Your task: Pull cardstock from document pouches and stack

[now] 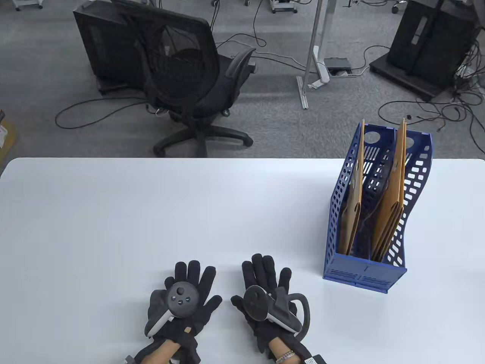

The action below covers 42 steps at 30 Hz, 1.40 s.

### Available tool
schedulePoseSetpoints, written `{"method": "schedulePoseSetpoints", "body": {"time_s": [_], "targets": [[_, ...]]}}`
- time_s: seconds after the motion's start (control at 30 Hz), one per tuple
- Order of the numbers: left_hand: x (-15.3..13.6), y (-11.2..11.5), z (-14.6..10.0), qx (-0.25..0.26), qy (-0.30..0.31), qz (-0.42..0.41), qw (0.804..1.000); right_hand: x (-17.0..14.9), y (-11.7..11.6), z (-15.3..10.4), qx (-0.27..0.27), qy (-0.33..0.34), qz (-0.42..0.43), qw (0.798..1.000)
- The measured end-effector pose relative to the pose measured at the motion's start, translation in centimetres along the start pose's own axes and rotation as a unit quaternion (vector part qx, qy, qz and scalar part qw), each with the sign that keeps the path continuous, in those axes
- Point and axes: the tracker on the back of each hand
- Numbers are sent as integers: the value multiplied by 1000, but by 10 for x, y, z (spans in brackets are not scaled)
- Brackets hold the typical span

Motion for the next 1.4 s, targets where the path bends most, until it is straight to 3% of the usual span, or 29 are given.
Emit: {"method": "schedulePoseSetpoints", "body": {"time_s": [0.17,0.3,0.4,0.47,0.6,0.77,0.93,1.27,1.4], "targets": [[0,-1,-1,4,5,-4,1000,0,0,0,-4,3,4,1000],[2,-1,-1,4,12,-6,1000,-4,15,-2,-48,8,33,998],[1,-1,-2,7,13,-4,1000,-12,55,-14,-147,25,116,982],[0,-1,-2,8,11,-8,1000,-19,89,-22,-221,35,178,958],[0,-1,-3,3,10,-12,1000,-41,160,-24,-359,-17,177,916],[0,-3,-4,9,14,-6,1000,-72,213,-9,-452,-78,199,866],[0,-3,-4,2,17,-9,1000,-98,218,7,-427,-150,214,866],[-1,-3,-4,-2,21,-14,1000,-136,181,31,-370,-198,318,850],[0,-3,-4,-7,23,-12,1000,-141,173,34,-371,-207,332,842]]}}
Point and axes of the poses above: the tracker on the back of each hand, its own x axis roughly to the thumb side, its own z axis roughly from the wrist to the fingertips, y = z × x, and after that the axes turned 13 degrees about -y, right-handed
